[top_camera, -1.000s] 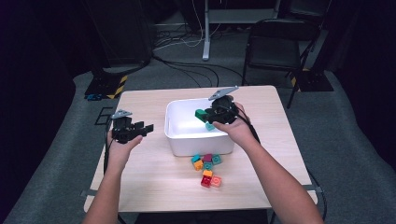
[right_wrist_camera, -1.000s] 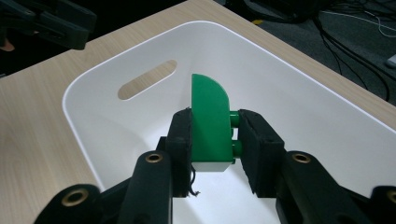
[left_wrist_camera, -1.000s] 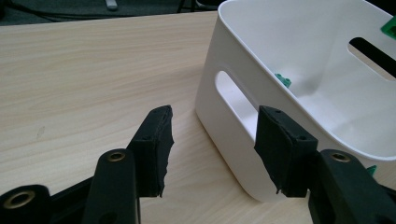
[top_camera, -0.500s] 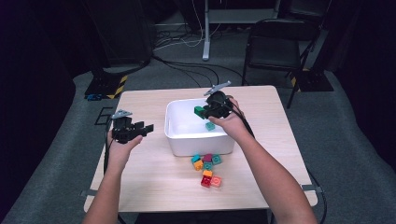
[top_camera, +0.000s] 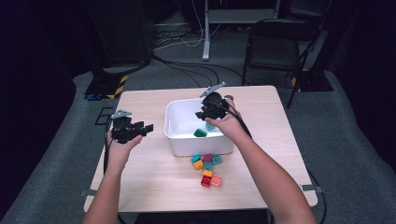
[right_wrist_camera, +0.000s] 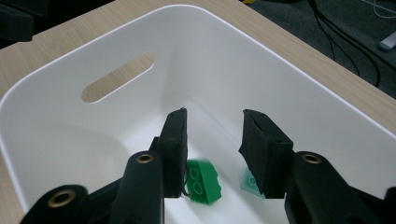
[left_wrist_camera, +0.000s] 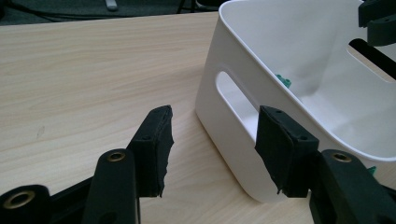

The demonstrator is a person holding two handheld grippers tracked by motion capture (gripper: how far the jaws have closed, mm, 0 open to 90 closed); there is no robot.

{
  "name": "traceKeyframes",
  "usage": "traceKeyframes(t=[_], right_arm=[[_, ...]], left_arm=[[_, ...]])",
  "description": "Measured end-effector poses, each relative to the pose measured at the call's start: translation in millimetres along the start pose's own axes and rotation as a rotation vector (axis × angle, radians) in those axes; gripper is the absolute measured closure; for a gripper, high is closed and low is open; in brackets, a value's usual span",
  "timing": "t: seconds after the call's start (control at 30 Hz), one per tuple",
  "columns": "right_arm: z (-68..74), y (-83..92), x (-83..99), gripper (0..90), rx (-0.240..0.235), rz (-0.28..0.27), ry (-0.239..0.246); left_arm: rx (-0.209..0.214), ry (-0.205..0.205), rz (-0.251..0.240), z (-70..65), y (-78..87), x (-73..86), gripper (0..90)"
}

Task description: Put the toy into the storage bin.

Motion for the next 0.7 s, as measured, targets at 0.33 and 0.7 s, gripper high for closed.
traceKeyframes(t=[0.33,0.7], right_arm=[[20.1,26.6,4.3,59.6,-0.037,-0.059,0.043],[31.2,57.3,23.3,59.1,-0.043,-0.138,0.039]], left_arm=[[-0.003,0.001,0.000,-0.4,0.2,-0.2,45.1],[-0.006,-0.002,0.003,0.2,0.7,0.0,44.8]])
Point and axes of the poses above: each handheld gripper's, and its own axes: y roughly backward along the jaws, x roughly out of its underside, z roughly to its left, the point moved 1 cm from there along -y, roughly forward along the jaws, and after that the axes turned 5 degrees about -y, right-handed, at the moved point
